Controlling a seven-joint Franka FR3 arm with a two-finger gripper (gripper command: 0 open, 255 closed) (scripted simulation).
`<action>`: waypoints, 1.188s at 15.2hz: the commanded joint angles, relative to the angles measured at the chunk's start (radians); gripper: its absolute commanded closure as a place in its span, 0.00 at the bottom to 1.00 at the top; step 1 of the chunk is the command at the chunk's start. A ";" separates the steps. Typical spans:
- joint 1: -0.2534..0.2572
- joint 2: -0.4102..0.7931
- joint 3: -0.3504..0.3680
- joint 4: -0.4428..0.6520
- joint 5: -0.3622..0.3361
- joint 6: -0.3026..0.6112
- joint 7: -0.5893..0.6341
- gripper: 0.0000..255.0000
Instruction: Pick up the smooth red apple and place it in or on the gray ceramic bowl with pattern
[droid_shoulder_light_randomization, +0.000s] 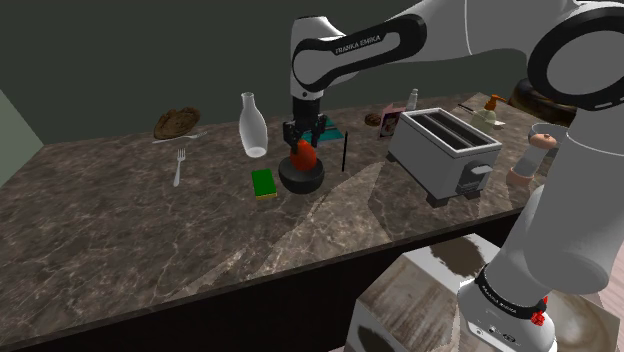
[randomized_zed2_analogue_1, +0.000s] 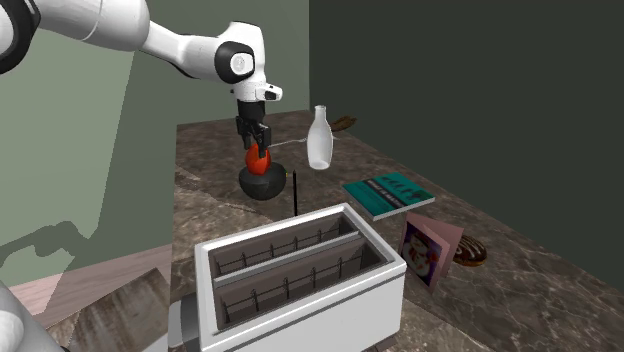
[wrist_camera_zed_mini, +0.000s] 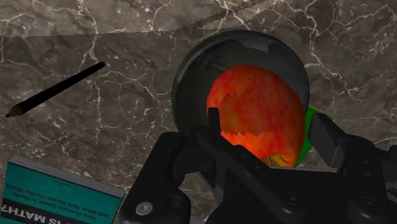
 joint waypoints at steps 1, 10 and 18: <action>0.000 0.000 0.000 0.000 0.000 0.000 0.000 1.00; -0.002 -0.013 -0.002 0.050 -0.001 -0.063 0.001 0.00; -0.004 -0.021 -0.003 0.101 -0.002 -0.121 0.002 0.00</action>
